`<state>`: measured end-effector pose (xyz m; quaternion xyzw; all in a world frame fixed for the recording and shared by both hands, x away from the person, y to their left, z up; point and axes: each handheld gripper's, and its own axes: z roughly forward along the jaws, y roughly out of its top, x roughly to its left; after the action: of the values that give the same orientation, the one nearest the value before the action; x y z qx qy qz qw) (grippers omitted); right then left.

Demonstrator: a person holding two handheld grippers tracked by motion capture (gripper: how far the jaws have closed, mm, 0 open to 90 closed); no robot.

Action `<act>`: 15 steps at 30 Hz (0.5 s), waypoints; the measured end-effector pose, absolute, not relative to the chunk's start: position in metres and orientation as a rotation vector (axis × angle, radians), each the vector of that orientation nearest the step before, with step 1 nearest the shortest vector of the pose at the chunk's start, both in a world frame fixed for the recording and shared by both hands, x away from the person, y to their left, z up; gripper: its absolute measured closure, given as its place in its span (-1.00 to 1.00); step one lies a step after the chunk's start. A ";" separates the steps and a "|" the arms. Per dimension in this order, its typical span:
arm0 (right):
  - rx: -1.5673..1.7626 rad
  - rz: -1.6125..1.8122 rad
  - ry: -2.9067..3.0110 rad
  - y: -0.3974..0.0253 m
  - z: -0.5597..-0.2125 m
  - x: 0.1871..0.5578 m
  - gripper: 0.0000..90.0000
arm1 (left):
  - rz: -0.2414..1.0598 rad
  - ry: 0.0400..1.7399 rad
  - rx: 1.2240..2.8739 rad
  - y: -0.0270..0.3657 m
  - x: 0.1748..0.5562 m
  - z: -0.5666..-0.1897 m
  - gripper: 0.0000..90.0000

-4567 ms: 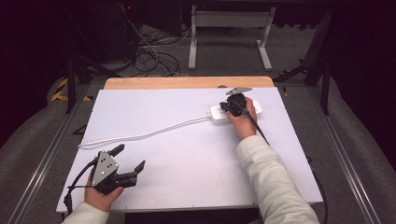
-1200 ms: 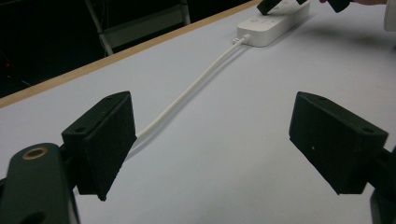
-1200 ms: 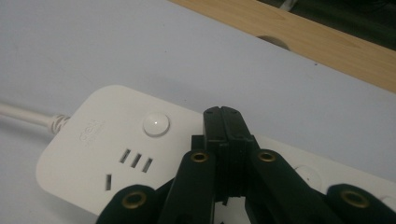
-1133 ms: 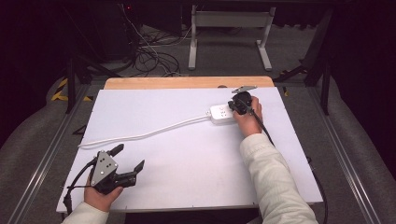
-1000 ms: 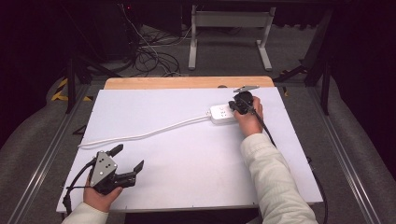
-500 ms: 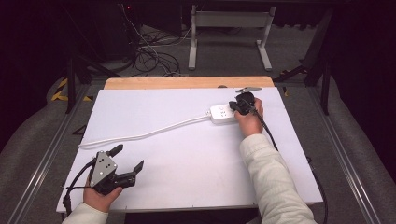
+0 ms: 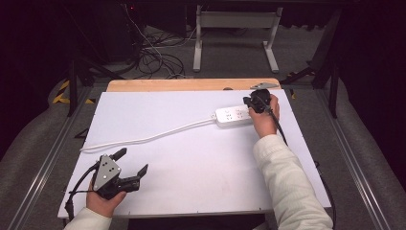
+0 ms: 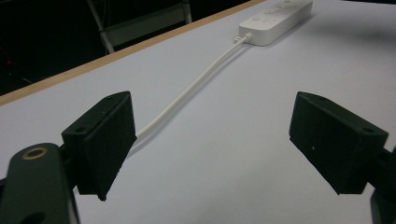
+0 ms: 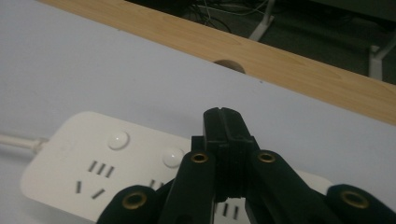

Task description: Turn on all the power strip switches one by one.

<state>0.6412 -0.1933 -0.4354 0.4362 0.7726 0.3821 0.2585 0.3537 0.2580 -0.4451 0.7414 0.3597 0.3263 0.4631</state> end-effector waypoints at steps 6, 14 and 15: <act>1.202 1.008 2.096 -0.200 -0.439 0.644 1.00 | 0.800 0.888 1.824 0.259 0.354 -0.446 -0.67; 1.221 0.951 2.125 -0.200 -0.451 0.650 1.00 | 0.808 0.885 1.824 0.260 0.355 -0.445 -0.67; 1.222 0.954 2.126 -0.200 -0.452 0.650 1.00 | 0.806 0.886 1.825 0.260 0.355 -0.445 -0.67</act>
<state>0.6498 -0.1996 -0.4517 0.4494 0.7818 0.3509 0.2524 0.3547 0.2600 -0.4453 0.7417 0.3602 0.3276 0.4612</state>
